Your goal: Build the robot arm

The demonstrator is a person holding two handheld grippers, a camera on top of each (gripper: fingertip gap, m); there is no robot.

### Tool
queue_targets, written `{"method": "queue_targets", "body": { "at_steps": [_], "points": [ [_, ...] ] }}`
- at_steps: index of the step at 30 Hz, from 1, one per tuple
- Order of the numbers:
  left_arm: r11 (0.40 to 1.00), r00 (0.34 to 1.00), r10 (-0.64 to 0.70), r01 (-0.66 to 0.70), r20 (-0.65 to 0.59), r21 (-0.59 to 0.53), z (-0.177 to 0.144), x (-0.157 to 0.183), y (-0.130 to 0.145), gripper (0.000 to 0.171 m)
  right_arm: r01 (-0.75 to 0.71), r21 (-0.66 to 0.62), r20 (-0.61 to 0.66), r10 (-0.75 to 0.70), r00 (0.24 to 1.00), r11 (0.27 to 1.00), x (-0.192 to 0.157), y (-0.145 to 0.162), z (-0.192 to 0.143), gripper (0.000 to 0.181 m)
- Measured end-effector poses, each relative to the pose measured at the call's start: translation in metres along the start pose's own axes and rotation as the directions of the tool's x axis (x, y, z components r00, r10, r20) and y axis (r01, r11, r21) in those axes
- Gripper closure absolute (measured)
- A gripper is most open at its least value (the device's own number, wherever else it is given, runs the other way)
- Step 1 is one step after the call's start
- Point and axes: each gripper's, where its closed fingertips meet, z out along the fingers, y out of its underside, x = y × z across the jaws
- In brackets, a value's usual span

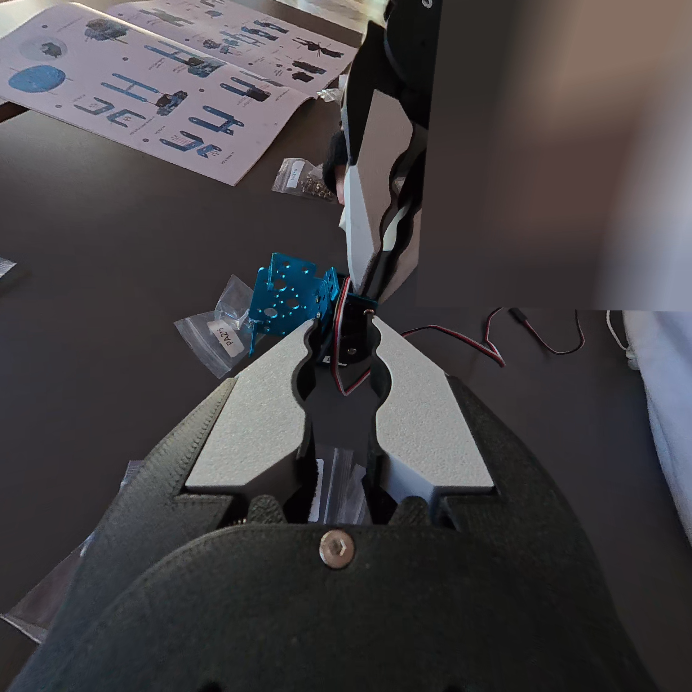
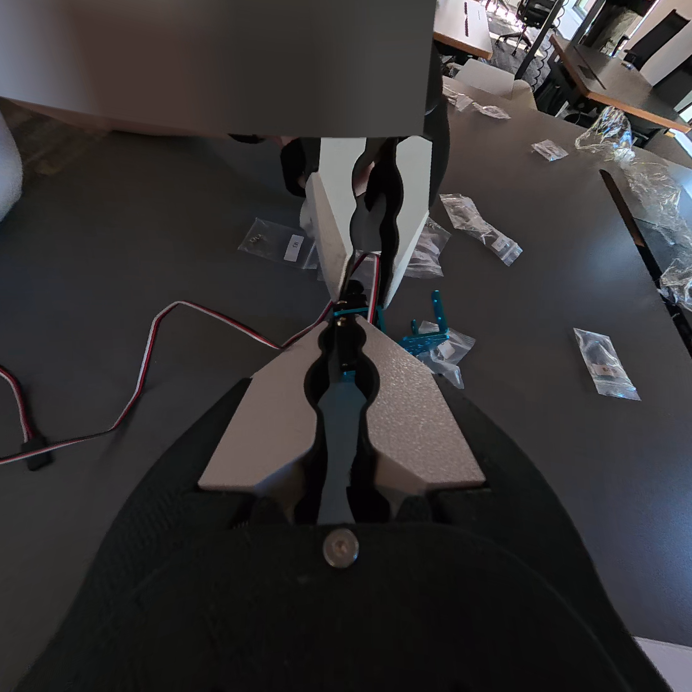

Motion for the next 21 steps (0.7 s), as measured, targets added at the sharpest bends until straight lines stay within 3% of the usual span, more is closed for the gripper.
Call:
{"method": "queue_targets", "body": {
  "at_steps": [21],
  "points": [
    [1.0,1.0,-0.016,0.017,-0.024,0.027,0.0017,0.0,-0.0007,0.148,-0.006,0.014,-0.007,0.006,1.0,1.0,0.0034,0.0005,-0.0015,0.181]
  ]
}}
